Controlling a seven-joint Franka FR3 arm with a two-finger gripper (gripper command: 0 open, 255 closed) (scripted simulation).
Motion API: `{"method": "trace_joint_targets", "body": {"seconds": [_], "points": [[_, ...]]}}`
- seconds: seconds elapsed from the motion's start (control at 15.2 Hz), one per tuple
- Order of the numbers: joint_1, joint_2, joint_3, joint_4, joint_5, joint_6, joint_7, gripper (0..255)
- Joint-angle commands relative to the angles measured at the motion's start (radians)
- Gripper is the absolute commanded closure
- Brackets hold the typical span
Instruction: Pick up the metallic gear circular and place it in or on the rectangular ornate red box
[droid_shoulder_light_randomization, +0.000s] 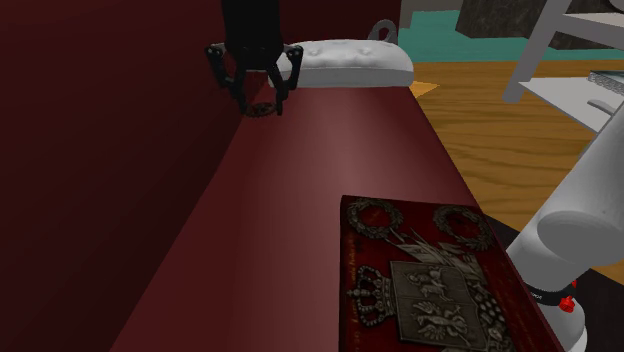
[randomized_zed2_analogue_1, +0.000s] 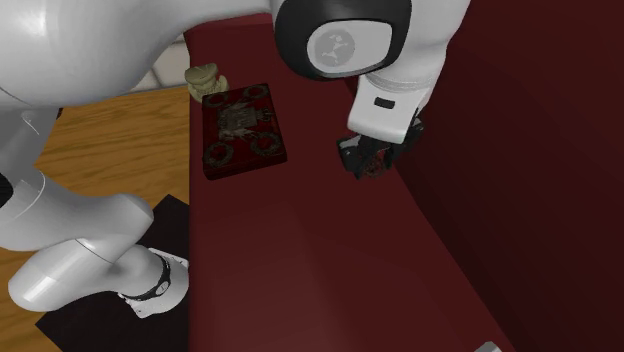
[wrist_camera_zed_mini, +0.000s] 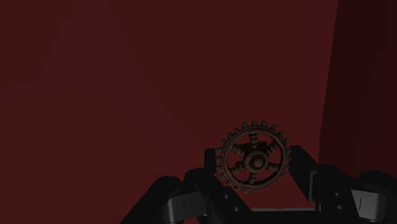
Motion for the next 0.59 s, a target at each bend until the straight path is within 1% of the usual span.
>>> {"method": "trace_joint_targets", "body": {"seconds": [0.0, 0.13, 0.33, 0.53], "points": [[0.004, 0.015, 0.003, 0.042, -0.010, -0.032, 0.008, 255], [0.007, 0.027, 0.006, 0.079, -0.018, -0.058, 0.015, 255], [0.000, -0.101, -0.001, -0.034, 0.065, -0.043, 0.003, 255], [0.013, -0.219, -0.015, -0.127, 0.139, -0.042, -0.003, 255]]}}
